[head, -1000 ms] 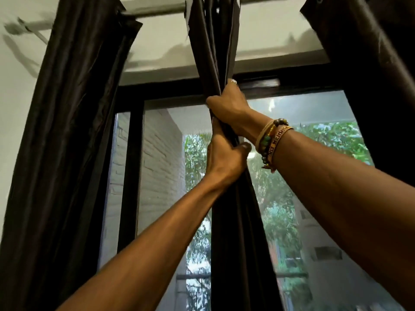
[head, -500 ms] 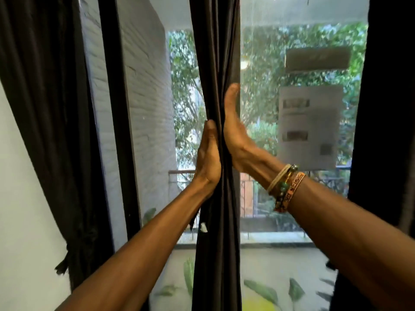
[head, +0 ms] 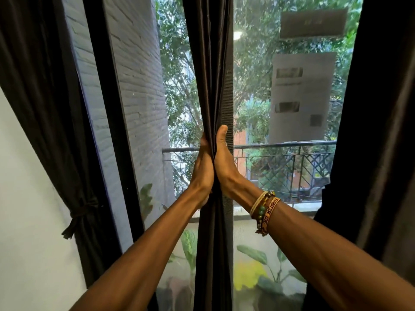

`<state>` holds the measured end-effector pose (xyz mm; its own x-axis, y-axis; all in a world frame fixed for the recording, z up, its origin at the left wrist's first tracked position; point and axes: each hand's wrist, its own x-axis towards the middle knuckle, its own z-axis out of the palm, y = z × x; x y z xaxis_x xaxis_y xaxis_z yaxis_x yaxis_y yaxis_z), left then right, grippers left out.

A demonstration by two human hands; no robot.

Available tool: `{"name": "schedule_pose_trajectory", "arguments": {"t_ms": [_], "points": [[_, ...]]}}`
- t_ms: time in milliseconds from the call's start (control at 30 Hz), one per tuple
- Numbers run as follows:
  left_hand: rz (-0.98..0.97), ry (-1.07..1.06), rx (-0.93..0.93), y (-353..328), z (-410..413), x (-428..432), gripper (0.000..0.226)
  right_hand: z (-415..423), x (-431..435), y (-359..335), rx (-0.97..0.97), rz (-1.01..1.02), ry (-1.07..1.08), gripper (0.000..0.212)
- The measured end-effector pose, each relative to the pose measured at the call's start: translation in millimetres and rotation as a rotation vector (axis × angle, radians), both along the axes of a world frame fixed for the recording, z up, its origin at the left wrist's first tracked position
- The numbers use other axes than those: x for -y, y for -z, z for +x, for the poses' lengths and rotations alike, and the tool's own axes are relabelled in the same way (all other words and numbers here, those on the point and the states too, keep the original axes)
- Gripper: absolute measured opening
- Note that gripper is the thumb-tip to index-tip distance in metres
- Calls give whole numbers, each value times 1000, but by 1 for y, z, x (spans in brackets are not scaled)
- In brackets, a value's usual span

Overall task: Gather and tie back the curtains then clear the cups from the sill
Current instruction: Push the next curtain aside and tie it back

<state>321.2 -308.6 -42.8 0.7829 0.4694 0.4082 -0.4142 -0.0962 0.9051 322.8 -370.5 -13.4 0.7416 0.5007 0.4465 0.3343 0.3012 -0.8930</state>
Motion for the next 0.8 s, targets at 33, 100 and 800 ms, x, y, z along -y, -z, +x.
{"name": "schedule_pose_trajectory", "arguments": {"t_ms": [33,100,800], "points": [[6,2,3,-4,-2,2,56,-1,-1,1,-39,36,-52,74],[8,26,-6,-8,-4,5,56,-5,-2,2,-117,66,-143,83],[134,-524,-16,33,-55,48,44,-25,72,64,157,-106,107,40]]}}
